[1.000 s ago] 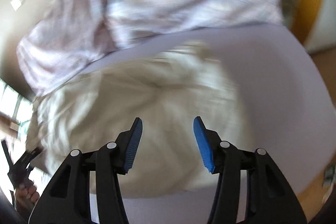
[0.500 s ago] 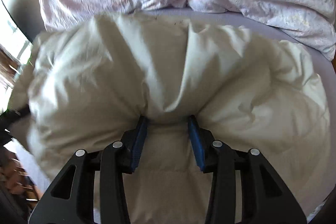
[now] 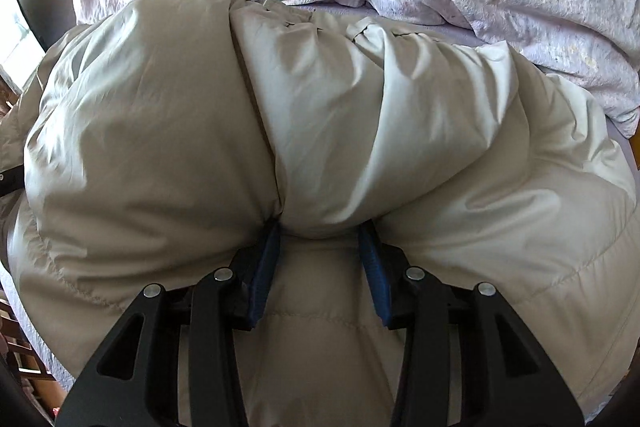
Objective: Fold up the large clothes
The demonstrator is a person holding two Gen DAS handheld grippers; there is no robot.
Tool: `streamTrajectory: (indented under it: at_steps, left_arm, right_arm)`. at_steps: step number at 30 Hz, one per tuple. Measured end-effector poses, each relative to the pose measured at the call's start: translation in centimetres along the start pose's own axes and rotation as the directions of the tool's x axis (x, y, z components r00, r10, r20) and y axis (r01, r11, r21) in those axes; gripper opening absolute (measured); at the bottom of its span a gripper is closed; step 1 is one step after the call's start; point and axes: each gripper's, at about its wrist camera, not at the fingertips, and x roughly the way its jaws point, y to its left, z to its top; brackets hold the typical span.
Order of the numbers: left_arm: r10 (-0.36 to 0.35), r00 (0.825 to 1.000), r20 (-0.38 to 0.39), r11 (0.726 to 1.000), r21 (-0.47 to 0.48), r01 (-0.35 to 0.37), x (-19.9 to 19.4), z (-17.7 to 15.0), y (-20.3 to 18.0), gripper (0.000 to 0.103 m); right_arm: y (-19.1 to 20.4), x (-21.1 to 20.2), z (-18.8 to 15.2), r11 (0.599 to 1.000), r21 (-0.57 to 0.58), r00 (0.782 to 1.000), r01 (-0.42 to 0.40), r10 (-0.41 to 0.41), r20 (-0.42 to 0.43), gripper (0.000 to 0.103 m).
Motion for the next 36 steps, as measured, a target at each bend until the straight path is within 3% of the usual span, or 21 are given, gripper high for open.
streamTrajectory:
  at_steps: [2,7,10,15,21,27,36]
  left_arm:
    - [-0.029,1.000,0.005,0.999,-0.016,0.029,-0.1,0.0,-0.1,0.082]
    - [-0.070,0.997,0.045,0.997,-0.005,0.071,-1.6,0.3,-1.1,0.041]
    - [-0.108,0.992,0.060,0.994,0.001,0.108,-2.9,0.5,-1.6,0.032]
    - [-0.158,0.982,0.101,0.987,0.048,0.154,-5.4,0.4,-3.7,0.029]
    - [-0.255,0.957,0.136,0.958,0.166,0.232,-8.9,-0.5,-8.5,0.028]
    - [-0.366,0.924,0.108,0.901,0.292,0.322,-11.6,-3.5,-14.6,0.028]
    - [-0.377,0.921,0.093,0.844,0.445,0.300,-12.4,-8.4,-22.4,0.028]
  right_arm:
    - [0.0,0.0,0.0,1.000,-0.001,1.000,0.000,0.000,0.000,0.043]
    - [0.0,0.1,0.1,1.000,-0.003,1.000,0.000,0.000,0.003,0.043]
    - [0.1,0.0,0.2,1.000,-0.005,1.000,-0.001,0.001,0.004,0.044]
    - [0.1,0.0,0.2,1.000,-0.006,1.000,-0.007,0.007,0.005,0.044]
    - [-0.2,0.2,0.4,1.000,0.004,1.000,-0.029,0.029,0.003,0.044]
    - [-0.8,0.1,0.3,0.998,0.022,0.998,-0.061,0.061,-0.002,0.044]
    - [-5.0,-2.4,-0.4,0.990,0.036,0.990,-0.140,0.140,0.005,0.044]
